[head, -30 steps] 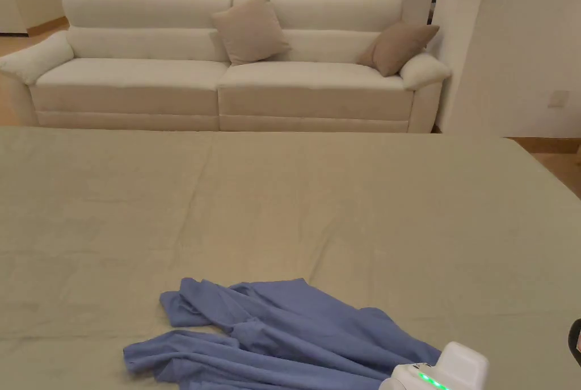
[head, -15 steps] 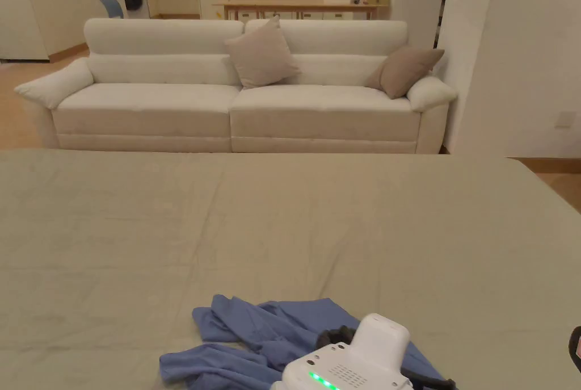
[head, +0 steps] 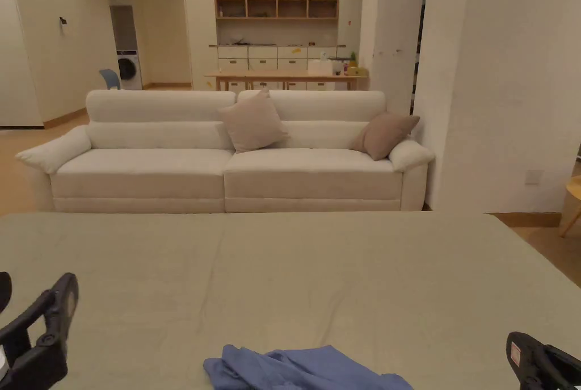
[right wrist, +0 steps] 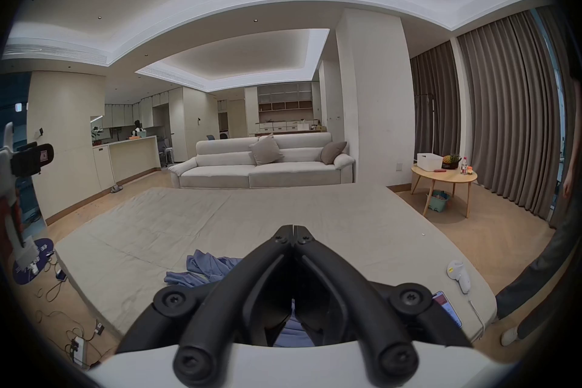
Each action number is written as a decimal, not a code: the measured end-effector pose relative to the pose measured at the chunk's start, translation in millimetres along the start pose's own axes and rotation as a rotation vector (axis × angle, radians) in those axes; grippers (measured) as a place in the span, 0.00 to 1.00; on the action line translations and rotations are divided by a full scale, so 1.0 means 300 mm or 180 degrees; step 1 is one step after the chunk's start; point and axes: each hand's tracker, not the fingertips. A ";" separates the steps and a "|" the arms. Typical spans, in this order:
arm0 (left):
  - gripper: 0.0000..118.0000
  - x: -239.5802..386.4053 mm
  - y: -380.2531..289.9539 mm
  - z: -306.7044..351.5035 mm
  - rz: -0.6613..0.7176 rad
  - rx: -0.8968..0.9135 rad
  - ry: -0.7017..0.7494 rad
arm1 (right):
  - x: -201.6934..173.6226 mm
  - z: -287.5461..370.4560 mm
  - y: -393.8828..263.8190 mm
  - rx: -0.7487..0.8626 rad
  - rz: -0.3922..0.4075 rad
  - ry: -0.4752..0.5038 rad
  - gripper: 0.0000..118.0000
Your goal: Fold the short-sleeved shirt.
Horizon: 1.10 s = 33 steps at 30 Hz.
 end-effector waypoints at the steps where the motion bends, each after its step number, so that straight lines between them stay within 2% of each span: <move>1: 0.14 -0.010 -0.020 0.005 0.0065 -0.0097 0.0047 | -0.010 0.006 0.000 0.0001 0.0014 0.0011 0.00; 2: 0.00 -0.022 -0.041 0.017 0.0094 -0.0163 0.0070 | -0.020 0.011 0.000 -0.0010 0.0018 0.0035 0.00; 8: 0.00 -0.016 -0.163 -0.017 0.0208 -0.0506 -0.0105 | -0.054 0.017 -0.005 -0.0047 0.0093 0.0146 0.00; 17: 0.01 0.067 -0.480 -0.424 0.0513 -0.1609 -0.0338 | -0.073 -0.062 0.013 -0.0064 0.0130 0.0267 0.00; 18: 0.15 0.082 -0.525 -0.477 0.0530 -0.1727 -0.0335 | -0.073 -0.074 0.012 -0.0075 0.0120 0.0278 0.00; 19: 0.46 0.094 -0.582 -0.541 0.0594 -0.1880 -0.0320 | -0.070 -0.085 0.010 -0.0085 0.0112 0.0286 0.00; 20: 0.83 0.115 -0.637 -0.605 0.0564 -0.2074 -0.0243 | -0.070 -0.098 0.007 -0.0096 0.0114 0.0284 0.00; 21: 0.98 0.132 -0.685 -0.652 0.0522 -0.2217 -0.0224 | -0.068 -0.109 0.005 -0.0110 0.0116 0.0279 0.00; 25: 0.97 0.178 -0.873 -0.786 0.0393 -0.2637 -0.0221 | -0.044 -0.156 -0.008 -0.0188 0.0123 0.0241 0.00; 28: 0.97 0.195 -0.988 -0.861 0.0472 -0.3022 -0.0265 | -0.022 -0.183 -0.018 -0.0237 0.0129 0.0184 0.00; 31: 0.97 0.194 -1.106 -0.922 0.0533 -0.3137 -0.0151 | 0.004 -0.208 -0.036 -0.0293 0.0112 0.0125 0.00; 33: 0.96 0.197 -1.149 -0.930 0.0771 -0.3259 -0.0164 | 0.017 -0.225 -0.051 -0.0345 0.0108 0.0087 0.00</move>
